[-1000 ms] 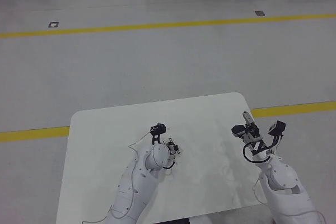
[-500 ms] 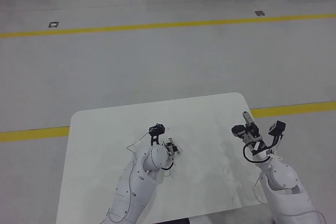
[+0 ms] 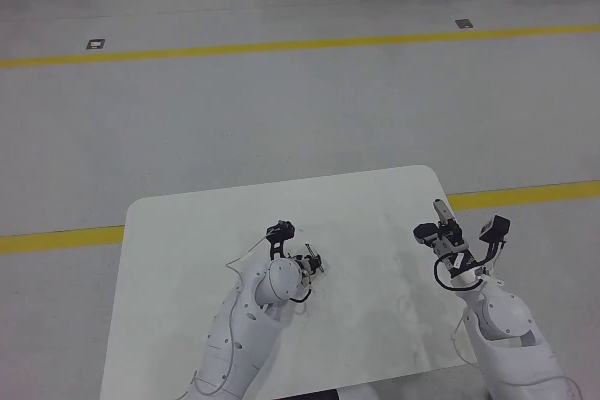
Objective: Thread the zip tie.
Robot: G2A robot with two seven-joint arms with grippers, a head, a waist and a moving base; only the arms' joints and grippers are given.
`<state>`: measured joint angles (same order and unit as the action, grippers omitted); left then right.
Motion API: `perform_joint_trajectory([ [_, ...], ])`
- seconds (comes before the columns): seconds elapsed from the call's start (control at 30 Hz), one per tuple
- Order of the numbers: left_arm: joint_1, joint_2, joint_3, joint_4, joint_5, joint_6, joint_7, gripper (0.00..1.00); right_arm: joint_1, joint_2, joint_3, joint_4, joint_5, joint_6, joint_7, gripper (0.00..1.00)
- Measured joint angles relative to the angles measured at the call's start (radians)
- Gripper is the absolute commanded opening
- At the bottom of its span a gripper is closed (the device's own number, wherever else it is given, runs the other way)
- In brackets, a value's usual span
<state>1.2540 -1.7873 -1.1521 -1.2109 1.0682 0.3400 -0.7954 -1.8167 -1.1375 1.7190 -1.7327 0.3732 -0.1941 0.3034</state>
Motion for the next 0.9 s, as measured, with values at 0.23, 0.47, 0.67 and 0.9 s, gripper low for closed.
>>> perform_joint_trajectory([
  [0.23,0.0,0.0,-0.006,0.009,-0.014,0.0,0.012,0.18,0.0,0.0,0.0,0.0,0.0,0.0,0.0,1.0],
  [0.47,-0.002,-0.002,-0.007,0.016,-0.045,0.0,0.024,0.15,0.0,0.0,0.0,0.0,0.0,0.0,0.0,1.0],
  [0.67,0.0,0.0,-0.011,0.014,-0.07,0.0,0.035,0.14,0.0,0.0,0.0,0.0,0.0,0.0,0.0,1.0],
  [0.9,0.003,0.001,-0.017,0.013,-0.11,0.0,0.06,0.13,0.0,0.0,0.0,0.0,0.0,0.0,0.0,1.0],
])
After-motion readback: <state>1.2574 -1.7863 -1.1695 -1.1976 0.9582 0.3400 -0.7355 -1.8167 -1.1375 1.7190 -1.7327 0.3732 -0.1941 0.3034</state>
